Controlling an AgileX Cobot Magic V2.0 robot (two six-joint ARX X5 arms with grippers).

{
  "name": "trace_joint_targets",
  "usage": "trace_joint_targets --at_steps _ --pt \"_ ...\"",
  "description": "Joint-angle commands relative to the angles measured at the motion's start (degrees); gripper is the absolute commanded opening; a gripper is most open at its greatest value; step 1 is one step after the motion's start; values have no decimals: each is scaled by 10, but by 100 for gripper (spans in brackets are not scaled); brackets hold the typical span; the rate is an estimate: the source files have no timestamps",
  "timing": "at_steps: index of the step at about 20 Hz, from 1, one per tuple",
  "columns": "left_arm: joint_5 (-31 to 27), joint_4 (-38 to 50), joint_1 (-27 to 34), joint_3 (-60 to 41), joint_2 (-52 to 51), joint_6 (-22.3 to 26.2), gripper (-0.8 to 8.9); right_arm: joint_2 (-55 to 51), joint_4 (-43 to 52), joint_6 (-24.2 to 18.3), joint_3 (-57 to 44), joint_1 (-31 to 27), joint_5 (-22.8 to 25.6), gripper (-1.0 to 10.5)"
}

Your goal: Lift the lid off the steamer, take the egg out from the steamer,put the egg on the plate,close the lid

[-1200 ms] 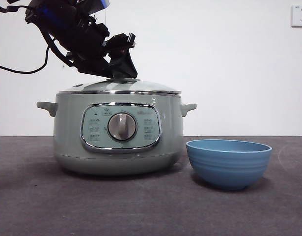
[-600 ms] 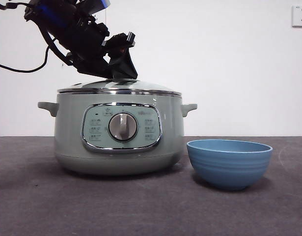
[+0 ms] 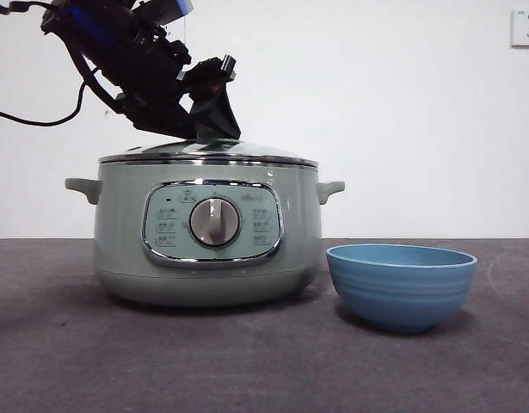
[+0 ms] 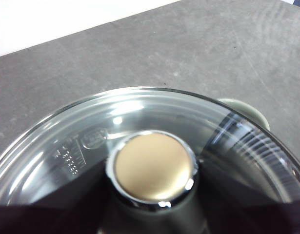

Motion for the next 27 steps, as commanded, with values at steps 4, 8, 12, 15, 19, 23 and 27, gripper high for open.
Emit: trace_joint_targets --at_steps 4,8,12,15,19,23,27 --pt "5 -42 -4 -10 -50 6 535 -1 2 5 -4 1 -1 442" --pt "6 -93 -4 -10 -123 6 535 -1 2 5 -4 1 -8 442" --pt "29 -233 -4 -10 -224 6 534 -1 2 3 -4 1 -66 441" --pt "85 -346 -4 -10 -301 -9 530 -1 -4 3 -4 1 -92 441" --pt "99 -451 -4 -10 -372 -9 414 -1 -42 3 -4 1 -106 435" --pt "110 -513 -4 -10 -404 -24 -15 -1 -71 3 -4 1 -133 1" --pt "119 -535 -4 -10 -406 -24 -8 -1 -83 2 -4 1 -148 -7"
